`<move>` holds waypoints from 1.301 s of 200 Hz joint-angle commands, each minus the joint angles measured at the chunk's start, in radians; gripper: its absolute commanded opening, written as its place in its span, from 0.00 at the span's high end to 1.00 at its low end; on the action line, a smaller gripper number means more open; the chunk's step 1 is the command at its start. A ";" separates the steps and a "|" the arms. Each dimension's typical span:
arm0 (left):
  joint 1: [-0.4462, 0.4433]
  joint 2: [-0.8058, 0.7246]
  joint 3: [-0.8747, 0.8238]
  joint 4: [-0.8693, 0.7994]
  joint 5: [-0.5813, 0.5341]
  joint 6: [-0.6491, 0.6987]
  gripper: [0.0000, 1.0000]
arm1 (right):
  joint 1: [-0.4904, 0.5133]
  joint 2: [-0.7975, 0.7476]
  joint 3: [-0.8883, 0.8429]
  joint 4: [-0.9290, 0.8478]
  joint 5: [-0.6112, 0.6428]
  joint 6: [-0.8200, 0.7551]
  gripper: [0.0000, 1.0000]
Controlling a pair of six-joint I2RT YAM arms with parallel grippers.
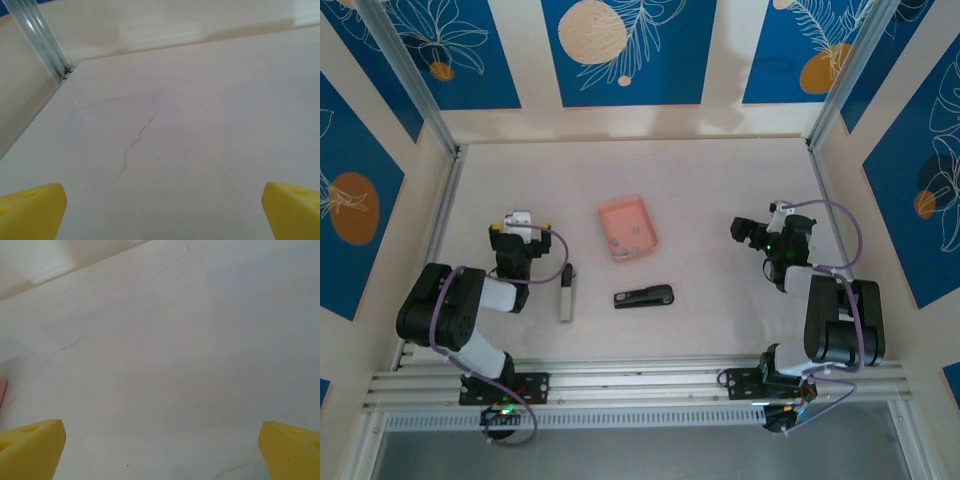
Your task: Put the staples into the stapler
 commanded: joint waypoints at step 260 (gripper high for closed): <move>0.011 -0.013 0.009 -0.053 0.026 -0.019 0.00 | 0.153 0.077 -0.065 0.260 0.212 -0.126 0.01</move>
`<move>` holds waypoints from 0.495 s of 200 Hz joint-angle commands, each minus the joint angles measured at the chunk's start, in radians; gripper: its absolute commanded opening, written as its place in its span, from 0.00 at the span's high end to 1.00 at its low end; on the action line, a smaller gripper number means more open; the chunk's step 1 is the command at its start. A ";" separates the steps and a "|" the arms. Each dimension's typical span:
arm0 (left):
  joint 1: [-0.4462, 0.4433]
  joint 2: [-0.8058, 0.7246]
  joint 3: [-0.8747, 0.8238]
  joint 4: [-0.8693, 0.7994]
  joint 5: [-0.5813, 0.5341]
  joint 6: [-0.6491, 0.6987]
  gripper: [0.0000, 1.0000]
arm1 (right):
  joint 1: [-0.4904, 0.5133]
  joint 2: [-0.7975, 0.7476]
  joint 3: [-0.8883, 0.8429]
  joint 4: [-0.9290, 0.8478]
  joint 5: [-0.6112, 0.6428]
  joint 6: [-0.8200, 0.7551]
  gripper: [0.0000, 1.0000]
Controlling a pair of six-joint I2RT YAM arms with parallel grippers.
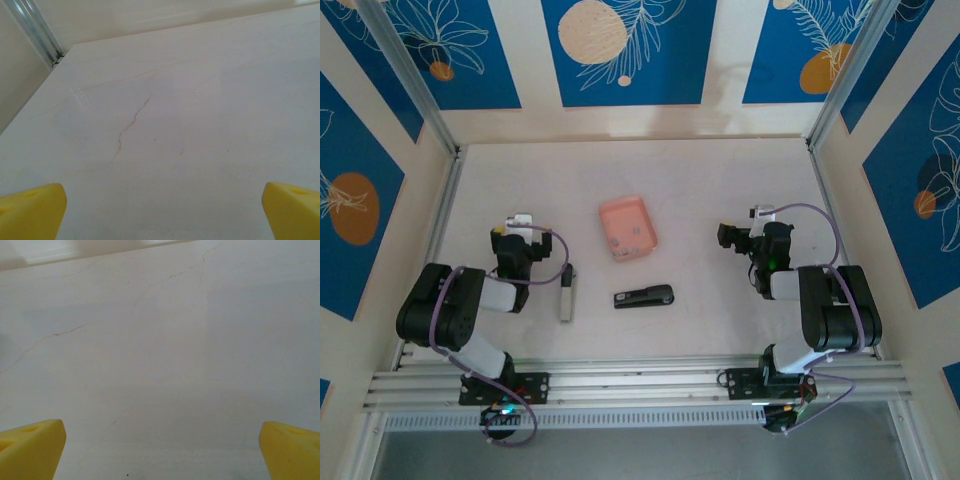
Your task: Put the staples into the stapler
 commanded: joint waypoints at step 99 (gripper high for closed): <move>0.044 -0.020 0.015 -0.027 0.086 -0.032 0.00 | 0.001 0.003 0.017 0.026 0.013 -0.020 0.01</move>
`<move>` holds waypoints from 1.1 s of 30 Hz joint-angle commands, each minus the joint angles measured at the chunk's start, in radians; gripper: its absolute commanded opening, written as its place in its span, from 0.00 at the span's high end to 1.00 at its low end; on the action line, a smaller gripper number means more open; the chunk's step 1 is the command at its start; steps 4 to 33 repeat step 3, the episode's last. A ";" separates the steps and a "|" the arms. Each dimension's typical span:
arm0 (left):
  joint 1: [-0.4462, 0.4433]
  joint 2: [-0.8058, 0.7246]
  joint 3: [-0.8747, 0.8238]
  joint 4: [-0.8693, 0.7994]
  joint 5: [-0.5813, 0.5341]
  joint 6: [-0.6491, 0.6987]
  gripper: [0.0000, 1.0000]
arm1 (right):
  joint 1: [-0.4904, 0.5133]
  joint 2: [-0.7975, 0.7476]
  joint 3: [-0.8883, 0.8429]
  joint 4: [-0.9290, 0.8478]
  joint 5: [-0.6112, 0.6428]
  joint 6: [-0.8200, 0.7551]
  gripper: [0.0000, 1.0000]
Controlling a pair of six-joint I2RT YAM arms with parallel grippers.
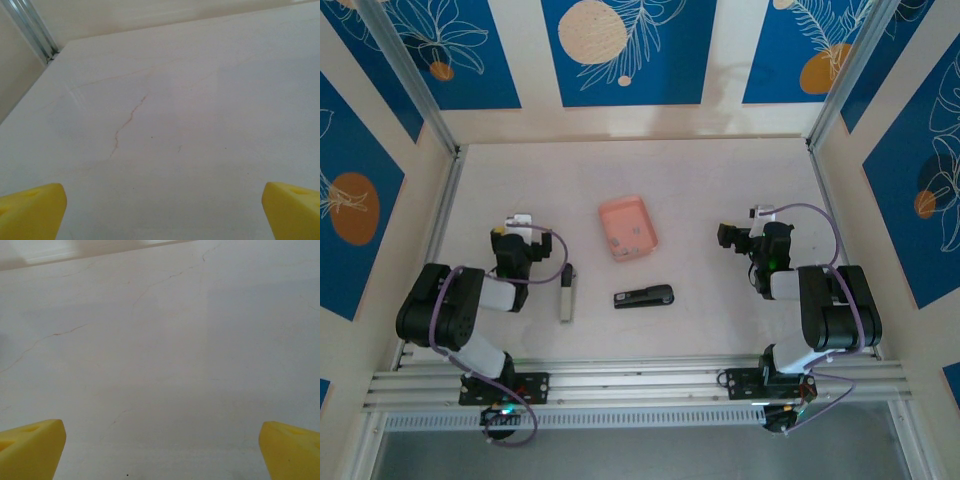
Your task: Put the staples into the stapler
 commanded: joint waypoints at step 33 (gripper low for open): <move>0.024 -0.018 0.013 -0.008 0.095 -0.006 0.00 | 0.002 0.004 0.017 0.026 0.012 -0.021 0.01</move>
